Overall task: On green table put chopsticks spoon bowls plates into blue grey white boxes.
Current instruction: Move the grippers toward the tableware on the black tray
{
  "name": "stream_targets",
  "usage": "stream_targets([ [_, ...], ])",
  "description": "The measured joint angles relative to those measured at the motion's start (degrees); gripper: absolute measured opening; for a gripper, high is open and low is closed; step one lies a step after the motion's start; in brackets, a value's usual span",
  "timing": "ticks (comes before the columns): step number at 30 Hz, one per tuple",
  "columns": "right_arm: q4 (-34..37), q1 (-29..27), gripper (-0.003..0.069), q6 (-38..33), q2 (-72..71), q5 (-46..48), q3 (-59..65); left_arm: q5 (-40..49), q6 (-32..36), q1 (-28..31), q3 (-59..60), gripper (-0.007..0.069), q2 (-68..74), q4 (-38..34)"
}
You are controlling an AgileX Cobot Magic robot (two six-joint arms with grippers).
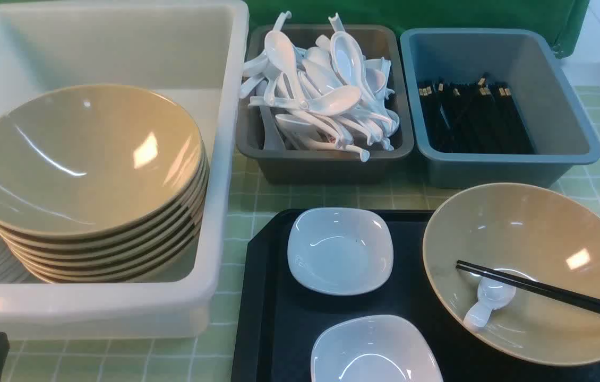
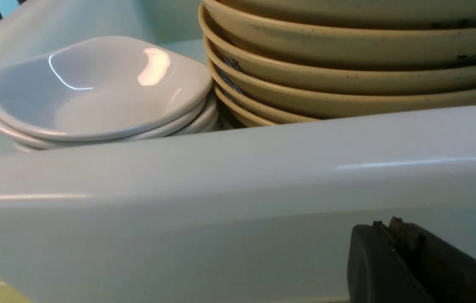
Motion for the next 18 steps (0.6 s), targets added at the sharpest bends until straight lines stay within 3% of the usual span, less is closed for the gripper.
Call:
stream_targets([
  [18, 0.0, 0.0, 0.0236, 0.0, 0.0, 0.0, 0.0, 0.0, 0.1, -0.7, 0.0, -0.0001, 0.0, 0.0],
])
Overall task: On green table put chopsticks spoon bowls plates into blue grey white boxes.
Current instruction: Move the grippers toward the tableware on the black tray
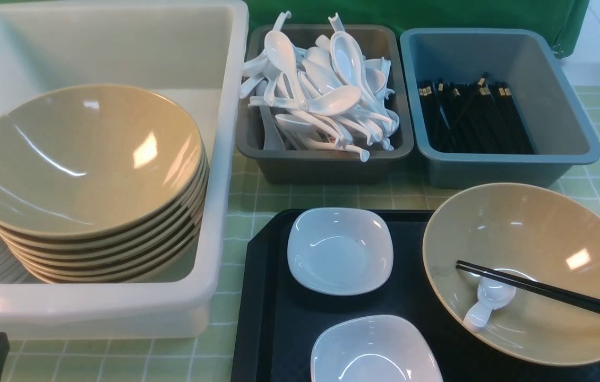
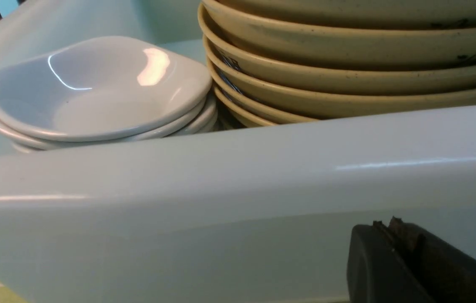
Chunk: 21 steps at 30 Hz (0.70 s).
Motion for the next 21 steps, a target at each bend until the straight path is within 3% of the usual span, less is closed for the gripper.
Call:
stream_targets([
  [21, 0.0, 0.0, 0.0236, 0.0, 0.0, -0.1, 0.0, 0.0, 0.0, -2.0, 0.0, -0.0001, 0.0, 0.0],
])
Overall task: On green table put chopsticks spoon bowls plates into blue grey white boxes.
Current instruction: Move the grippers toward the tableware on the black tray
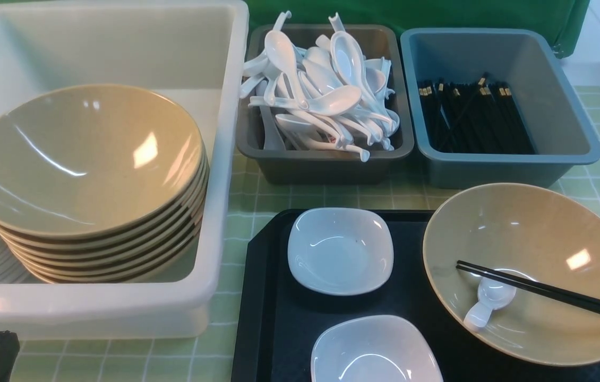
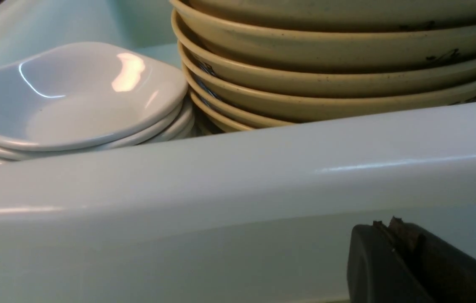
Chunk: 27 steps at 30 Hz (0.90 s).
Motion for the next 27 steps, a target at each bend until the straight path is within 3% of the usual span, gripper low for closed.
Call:
stream_targets([
  [8, -0.1, 0.0, 0.0236, 0.0, 0.0, -2.5, 0.5, -0.1, 0.0, 0.0, 0.0, -0.0001, 0.0, 0.0],
  [12, -0.1, 0.0, 0.0236, 0.0, 0.0, -8.5, 1.0, -0.8, 0.0, 0.0, 0.1, -0.0001, 0.0, 0.5],
  [17, -0.1, 0.0, 0.0236, 0.0, 0.0, -18.3, 1.0, -10.2, 0.0, 0.0, 0.1, -0.0001, 0.0, 0.9],
  [27, -0.1, 0.0, 0.0236, 0.0, 0.0, -20.0, 1.0, -22.6, -0.3, 0.0, 0.1, -0.0001, 0.0, 0.9],
])
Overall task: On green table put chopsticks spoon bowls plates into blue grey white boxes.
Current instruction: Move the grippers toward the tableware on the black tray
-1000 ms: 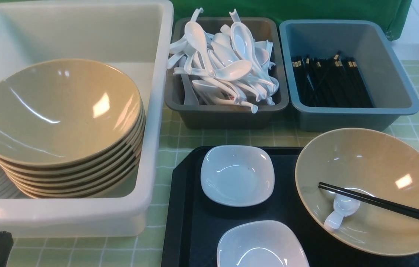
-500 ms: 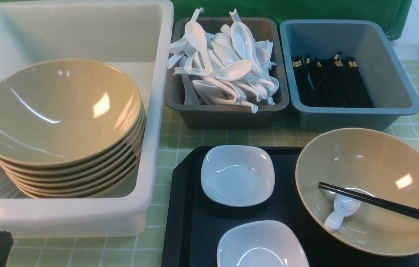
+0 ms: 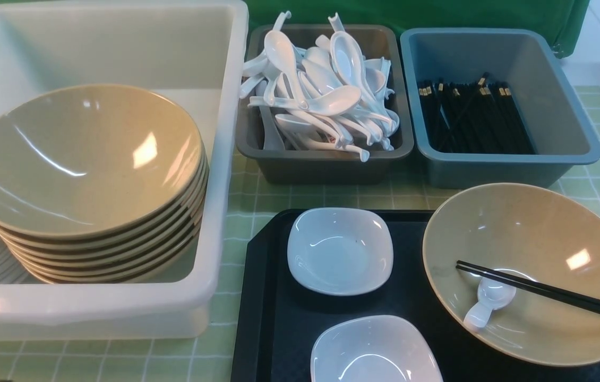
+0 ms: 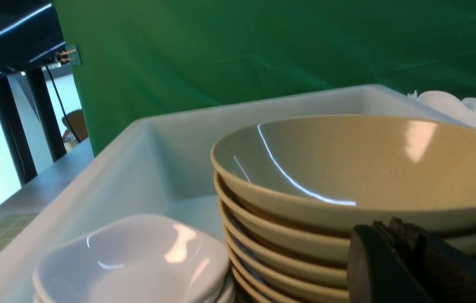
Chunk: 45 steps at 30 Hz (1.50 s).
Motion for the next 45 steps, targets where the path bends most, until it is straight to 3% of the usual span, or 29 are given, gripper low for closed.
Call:
stream_targets([
  [2, 0.0, 0.0, 0.0236, 5.9, 0.0, -4.2, 0.0, -6.8, -4.4, 0.0, 0.0, -0.0001, 0.0, -1.8],
  [3, 0.0, 0.0, 0.0236, 12.7, 0.0, -7.6, 0.0, -10.4, -7.6, 0.0, 0.0, -0.0001, 0.0, -3.3],
  [9, 0.0, 0.0, 0.0236, 24.8, 0.0, -21.3, 0.0, -27.4, -19.8, -0.1, -0.2, -0.0001, 0.0, -7.4],
  [12, 0.0, 0.0, 0.0236, 27.4, 0.0, -20.2, -2.2, -26.3, -22.6, -0.1, -3.5, -0.0001, 0.0, -8.1],
  [18, 0.0, 0.0, 0.0236, 27.7, 7.7, -11.8, -24.3, -11.9, -24.2, -0.1, -26.6, -0.0001, 7.1, -9.4],
  [21, 0.0, 0.0, 0.0236, 22.5, 20.1, 4.4, -45.1, 6.6, -24.0, -0.2, -46.4, -0.0001, 20.1, -6.8],
  [24, 0.0, 0.0, 0.0236, 18.1, 26.8, 14.2, -53.7, 15.7, -23.9, -0.3, -52.4, -0.0001, 26.3, -6.2],
  [25, 0.2, 0.0, 0.0236, 12.0, 32.5, 24.5, -59.2, 26.2, -23.9, -0.3, -56.9, -0.0001, 32.2, -5.5],
  [28, 0.2, 0.0, 0.0236, 3.7, 39.4, 35.1, -63.2, 34.6, -23.6, -1.1, -59.0, -0.0001, 39.0, -4.2],
  [31, 2.0, 0.0, 0.0236, -0.2, 44.8, 40.7, -63.2, 35.6, -23.5, -3.2, -57.7, -0.0001, 42.1, -3.1],
  [34, 8.3, 0.0, 0.0236, -4.7, 49.7, 46.0, -62.1, 34.9, -23.4, -6.4, -55.4, -0.0001, 42.4, -4.2],
  [37, 16.1, 0.2, 0.0236, -15.1, 54.6, 52.9, -62.0, 35.0, -22.5, -10.0, -53.0, -0.0001, 42.3, -7.0],
  [40, 22.4, 5.5, 0.0244, -26.0, 60.9, 54.6, -62.1, 37.6, -17.5, -15.9, -51.4, -0.0001, 42.8, -10.9],
  [43, 15.7, 14.5, 0.0287, -26.7, 67.1, 55.5, -63.0, 38.9, -12.3, -19.9, -52.4, -0.0001, 43.8, -13.8],
  [45, 5.6, 22.5, 0.0348, -23.1, 72.1, 58.7, -63.8, 40.8, -8.7, -23.1, -54.4, -0.0001, 45.0, -16.6],
])
